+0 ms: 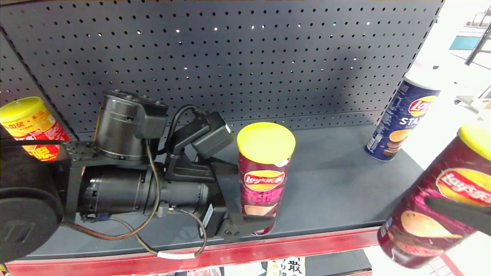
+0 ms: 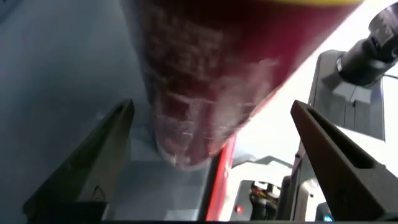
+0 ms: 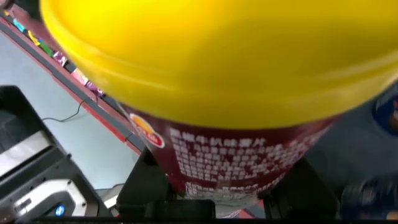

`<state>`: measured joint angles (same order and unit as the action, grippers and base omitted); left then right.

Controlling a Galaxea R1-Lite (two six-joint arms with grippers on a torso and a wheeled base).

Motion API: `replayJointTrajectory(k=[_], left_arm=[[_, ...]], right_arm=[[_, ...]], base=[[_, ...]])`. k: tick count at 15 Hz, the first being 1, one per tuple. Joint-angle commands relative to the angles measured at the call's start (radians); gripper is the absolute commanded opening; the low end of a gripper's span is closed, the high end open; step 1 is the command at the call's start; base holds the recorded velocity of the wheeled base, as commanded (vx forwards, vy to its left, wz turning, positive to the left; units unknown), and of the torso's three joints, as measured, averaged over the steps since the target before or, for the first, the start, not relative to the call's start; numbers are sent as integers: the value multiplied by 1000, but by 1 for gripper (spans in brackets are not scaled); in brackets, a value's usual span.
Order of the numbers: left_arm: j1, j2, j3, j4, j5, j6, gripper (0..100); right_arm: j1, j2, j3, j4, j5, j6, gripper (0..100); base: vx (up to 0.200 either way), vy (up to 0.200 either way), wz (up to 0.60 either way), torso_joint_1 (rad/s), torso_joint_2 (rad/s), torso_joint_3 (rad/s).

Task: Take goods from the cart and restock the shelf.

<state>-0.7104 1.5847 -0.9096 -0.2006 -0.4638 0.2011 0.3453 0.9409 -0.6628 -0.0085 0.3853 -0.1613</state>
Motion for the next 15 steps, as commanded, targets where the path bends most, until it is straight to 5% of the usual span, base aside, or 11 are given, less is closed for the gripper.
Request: replayJointTrajectory(k=[1, 11, 15], left_arm=[[20, -77, 70, -2, 5, 0, 100], [178, -341, 344, 6, 13, 1, 100], [230, -394, 373, 9, 28, -2, 100]], right_arm=[[9, 251, -164, -42, 3, -3, 0], [89, 716, -428, -332, 4, 14, 0], [155, 799, -508, -347, 1, 72, 0]], base=[[0, 0, 0, 0, 0, 0], [0, 0, 0, 0, 0, 0], [0, 0, 0, 0, 0, 0]])
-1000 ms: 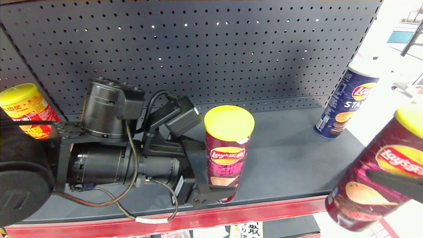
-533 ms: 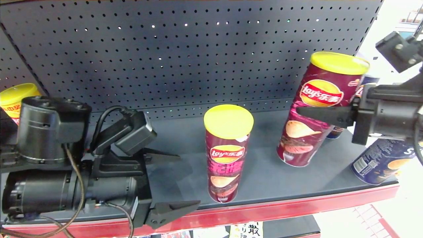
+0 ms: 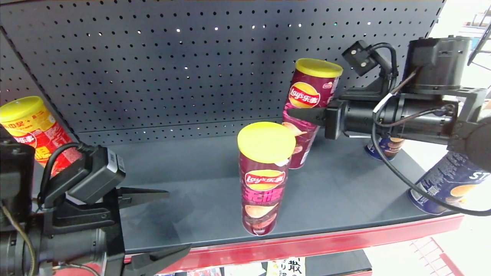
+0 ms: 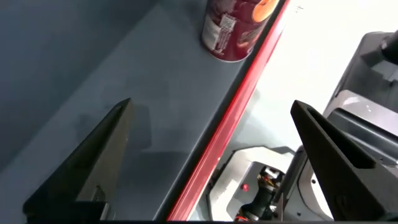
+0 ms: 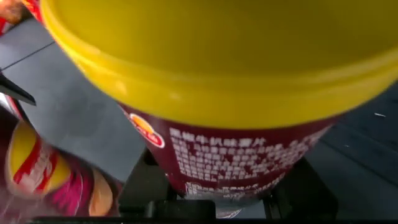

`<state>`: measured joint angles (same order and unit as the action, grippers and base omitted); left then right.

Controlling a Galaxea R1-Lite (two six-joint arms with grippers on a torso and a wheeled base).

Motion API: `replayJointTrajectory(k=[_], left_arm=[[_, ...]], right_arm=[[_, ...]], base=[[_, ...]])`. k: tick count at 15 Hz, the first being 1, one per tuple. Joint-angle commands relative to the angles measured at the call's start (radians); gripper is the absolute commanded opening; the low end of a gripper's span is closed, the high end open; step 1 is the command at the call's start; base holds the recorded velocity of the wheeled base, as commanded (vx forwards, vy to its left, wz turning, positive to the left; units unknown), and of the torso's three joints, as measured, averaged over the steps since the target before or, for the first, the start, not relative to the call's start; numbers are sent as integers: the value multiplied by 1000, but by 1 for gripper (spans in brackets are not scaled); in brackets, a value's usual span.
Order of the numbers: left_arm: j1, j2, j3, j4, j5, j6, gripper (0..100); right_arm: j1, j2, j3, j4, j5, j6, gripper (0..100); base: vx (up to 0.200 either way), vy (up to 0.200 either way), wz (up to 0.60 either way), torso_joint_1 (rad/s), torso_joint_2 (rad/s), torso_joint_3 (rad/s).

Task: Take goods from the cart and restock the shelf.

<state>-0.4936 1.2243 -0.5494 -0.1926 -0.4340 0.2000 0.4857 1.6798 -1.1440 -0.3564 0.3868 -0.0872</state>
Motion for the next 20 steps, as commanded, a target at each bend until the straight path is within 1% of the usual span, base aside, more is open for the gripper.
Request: replayJointTrajectory(k=[1, 7, 11, 18, 19, 20], left_arm=[[15, -37, 14, 1, -2, -1, 100], [15, -40, 12, 1, 1, -1, 100], [15, -38, 12, 1, 1, -1, 100], [15, -35, 12, 1, 1, -1, 100], [15, -34, 12, 1, 1, -1, 100], [15, -35, 14, 1, 1, -1, 100]], right_arm=[[16, 69, -29, -4, 1, -3, 0], [27, 140, -48, -76, 1, -55, 0], [28, 147, -46, -78, -6, -55, 0], [65, 161, -63, -78, -6, -54, 0], [66, 161, -59, -78, -6, -54, 100], [66, 161, -56, -78, -6, -54, 100]], base=[[0, 0, 0, 0, 0, 0], [0, 0, 0, 0, 0, 0], [0, 0, 0, 0, 0, 0], [0, 0, 0, 0, 0, 0], [0, 0, 0, 0, 0, 0], [0, 0, 0, 0, 0, 0]])
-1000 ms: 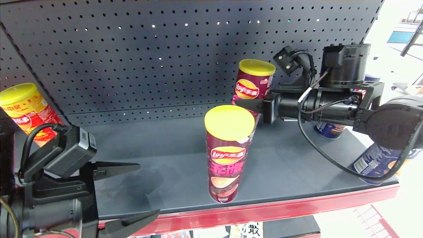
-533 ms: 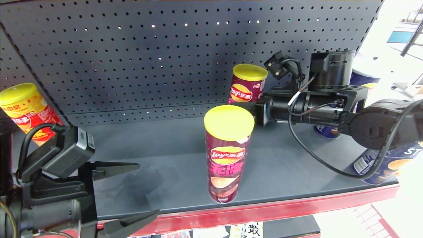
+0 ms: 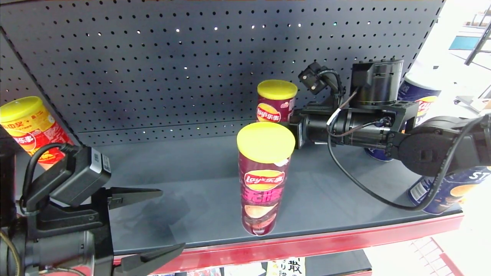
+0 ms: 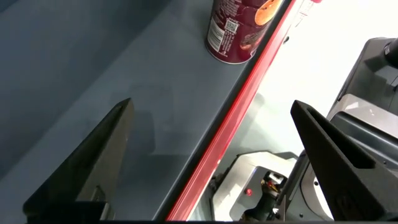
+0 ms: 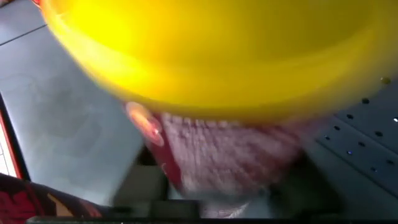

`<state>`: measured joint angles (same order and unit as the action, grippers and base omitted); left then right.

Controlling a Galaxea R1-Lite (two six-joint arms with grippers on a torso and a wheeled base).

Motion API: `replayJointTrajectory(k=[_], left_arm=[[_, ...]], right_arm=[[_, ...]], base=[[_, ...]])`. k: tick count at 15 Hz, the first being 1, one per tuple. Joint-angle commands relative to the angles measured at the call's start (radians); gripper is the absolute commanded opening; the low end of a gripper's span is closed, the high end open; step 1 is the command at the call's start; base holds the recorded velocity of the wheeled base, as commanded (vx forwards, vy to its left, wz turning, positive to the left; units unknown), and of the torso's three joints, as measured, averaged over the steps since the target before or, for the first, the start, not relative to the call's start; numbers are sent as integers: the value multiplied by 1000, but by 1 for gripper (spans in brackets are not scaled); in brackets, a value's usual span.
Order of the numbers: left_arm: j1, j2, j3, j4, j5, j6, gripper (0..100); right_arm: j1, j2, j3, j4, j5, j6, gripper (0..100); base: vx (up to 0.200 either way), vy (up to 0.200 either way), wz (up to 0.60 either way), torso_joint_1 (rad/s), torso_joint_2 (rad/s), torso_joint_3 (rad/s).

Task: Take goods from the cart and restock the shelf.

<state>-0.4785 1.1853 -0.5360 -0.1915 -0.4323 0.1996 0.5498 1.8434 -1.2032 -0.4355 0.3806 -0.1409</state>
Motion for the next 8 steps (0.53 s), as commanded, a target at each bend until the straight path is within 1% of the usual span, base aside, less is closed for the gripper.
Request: replayJointTrajectory(k=[1, 5, 7, 8], left_arm=[[0, 5, 1, 0, 0, 0, 100], [0, 10, 1, 0, 0, 0, 100], [0, 14, -1, -2, 0, 1, 100], [0, 27, -4, -5, 4, 4, 100]], right_arm=[[2, -4, 8, 1, 0, 3, 100], [1, -39, 40, 0, -2, 4, 100], [1, -87, 86, 0, -34, 7, 100], [-2, -133, 134, 0, -59, 17, 100]], base=[[0, 0, 0, 0, 0, 0], [0, 0, 0, 0, 0, 0], [0, 0, 0, 0, 0, 0], [0, 0, 0, 0, 0, 0]])
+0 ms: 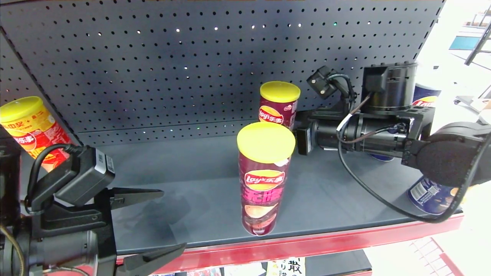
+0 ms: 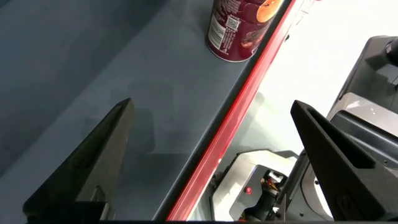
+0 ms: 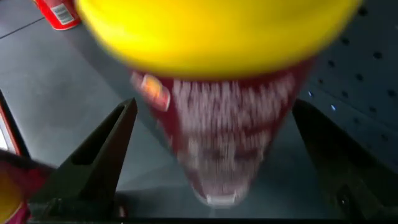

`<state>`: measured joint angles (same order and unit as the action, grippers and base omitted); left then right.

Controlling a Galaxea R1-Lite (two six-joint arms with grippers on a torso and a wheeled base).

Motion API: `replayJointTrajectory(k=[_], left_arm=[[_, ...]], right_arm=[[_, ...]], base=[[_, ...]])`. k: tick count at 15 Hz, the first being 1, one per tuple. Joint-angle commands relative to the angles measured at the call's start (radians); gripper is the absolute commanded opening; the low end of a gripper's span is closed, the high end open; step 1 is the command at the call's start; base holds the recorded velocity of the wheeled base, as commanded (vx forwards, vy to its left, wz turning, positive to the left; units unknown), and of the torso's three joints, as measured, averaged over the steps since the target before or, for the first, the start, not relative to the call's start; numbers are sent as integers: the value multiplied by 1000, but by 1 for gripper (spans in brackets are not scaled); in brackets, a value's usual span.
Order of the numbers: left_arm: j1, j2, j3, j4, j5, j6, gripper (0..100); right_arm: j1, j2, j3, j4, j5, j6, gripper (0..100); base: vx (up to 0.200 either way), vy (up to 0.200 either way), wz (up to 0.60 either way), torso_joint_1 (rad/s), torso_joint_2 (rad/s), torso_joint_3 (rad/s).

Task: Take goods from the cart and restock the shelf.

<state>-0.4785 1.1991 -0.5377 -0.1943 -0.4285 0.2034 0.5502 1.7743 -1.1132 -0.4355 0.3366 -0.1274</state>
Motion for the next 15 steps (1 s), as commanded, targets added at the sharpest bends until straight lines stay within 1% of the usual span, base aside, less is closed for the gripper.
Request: replayJointTrajectory(k=[1, 4, 8, 9, 10, 12, 13, 14, 15], left_arm=[[0, 22, -5, -5, 7, 4, 100], [-2, 48, -13, -7, 13, 7, 100], [-3, 100, -16, -53, 19, 11, 100], [-3, 100, -16, -53, 19, 11, 100], [-6, 140, -19, -83, 19, 39, 100], [-9, 163, -24, -85, 19, 60, 100], [-32, 185, -31, -83, 20, 67, 100], [-34, 204, -38, -85, 20, 67, 100], [-35, 229, -50, -85, 34, 68, 100]], right_arm=[[-6, -96, 73, 0, -33, 14, 100], [-32, -187, 176, 0, -79, 46, 100], [-36, -349, 351, 1, -80, 45, 100], [-36, -349, 351, 1, -80, 45, 100], [-30, -446, 444, 1, -77, 43, 100], [-23, -516, 509, 1, -71, 40, 100], [7, -619, 586, 1, -68, 42, 100], [19, -658, 609, 1, -70, 42, 100], [22, -717, 642, 3, -71, 42, 100]], base=[[0, 0, 0, 0, 0, 0], [0, 0, 0, 0, 0, 0], [0, 0, 0, 0, 0, 0], [0, 0, 0, 0, 0, 0], [0, 0, 0, 0, 0, 0], [0, 0, 0, 0, 0, 0], [0, 0, 0, 0, 0, 0], [0, 0, 0, 0, 0, 0], [0, 0, 0, 0, 0, 0]])
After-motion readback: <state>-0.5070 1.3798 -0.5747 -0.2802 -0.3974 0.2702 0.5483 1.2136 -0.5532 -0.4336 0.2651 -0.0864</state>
